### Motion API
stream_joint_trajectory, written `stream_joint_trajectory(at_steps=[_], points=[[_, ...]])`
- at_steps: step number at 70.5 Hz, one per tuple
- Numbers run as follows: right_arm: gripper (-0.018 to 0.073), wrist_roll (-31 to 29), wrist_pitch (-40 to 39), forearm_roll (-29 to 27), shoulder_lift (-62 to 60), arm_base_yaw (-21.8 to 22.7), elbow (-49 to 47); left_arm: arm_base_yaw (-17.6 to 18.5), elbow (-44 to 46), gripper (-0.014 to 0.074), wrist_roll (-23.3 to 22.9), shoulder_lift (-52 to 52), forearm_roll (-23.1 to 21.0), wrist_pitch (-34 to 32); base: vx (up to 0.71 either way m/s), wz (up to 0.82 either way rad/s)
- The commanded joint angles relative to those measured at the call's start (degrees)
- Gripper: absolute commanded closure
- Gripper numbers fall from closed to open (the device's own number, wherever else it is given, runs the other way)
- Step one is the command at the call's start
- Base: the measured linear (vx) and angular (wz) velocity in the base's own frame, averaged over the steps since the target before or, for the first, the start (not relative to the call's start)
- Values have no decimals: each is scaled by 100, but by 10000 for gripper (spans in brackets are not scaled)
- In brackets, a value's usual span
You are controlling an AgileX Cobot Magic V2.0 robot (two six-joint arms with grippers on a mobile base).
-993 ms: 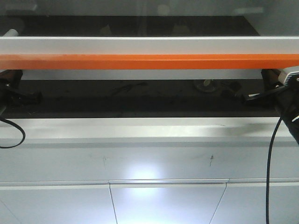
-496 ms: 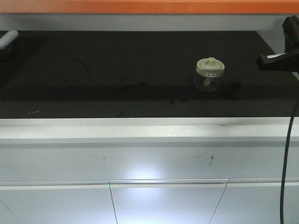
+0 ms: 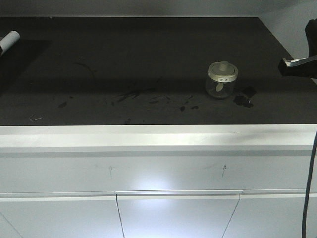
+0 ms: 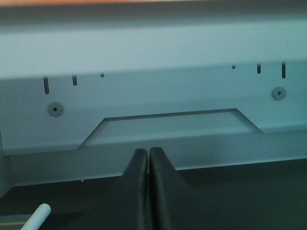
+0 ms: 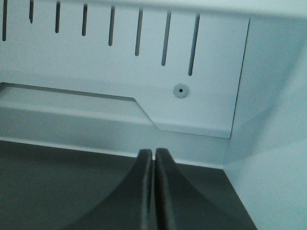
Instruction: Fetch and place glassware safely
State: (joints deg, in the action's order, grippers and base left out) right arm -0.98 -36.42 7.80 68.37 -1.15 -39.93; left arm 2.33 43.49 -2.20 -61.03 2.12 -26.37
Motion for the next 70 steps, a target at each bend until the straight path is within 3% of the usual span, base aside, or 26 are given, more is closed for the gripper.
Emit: stream_joint_trajectory(at_steps=[1, 23, 36, 55, 70], points=[[560, 98, 51, 24, -295, 26, -185, 31, 189, 603, -32, 320, -31, -69, 0, 0], [560, 222, 1548, 24, -1019, 26, -185, 31, 132, 603, -27, 1208, -26, 1519, 0, 0], [560, 342, 2197, 24, -1388, 26, -172, 31, -347, 603, 18, 1904, -16, 1987, 0, 0], [560, 499, 2194, 24, -1826, 26, 568, 31, -1497, 603, 220, 3163, -20, 2215, 0, 0], [560, 474, 2195, 24, -2007, 26, 936, 31, -2139, 603, 220, 4205, -30, 3124, 0, 0]])
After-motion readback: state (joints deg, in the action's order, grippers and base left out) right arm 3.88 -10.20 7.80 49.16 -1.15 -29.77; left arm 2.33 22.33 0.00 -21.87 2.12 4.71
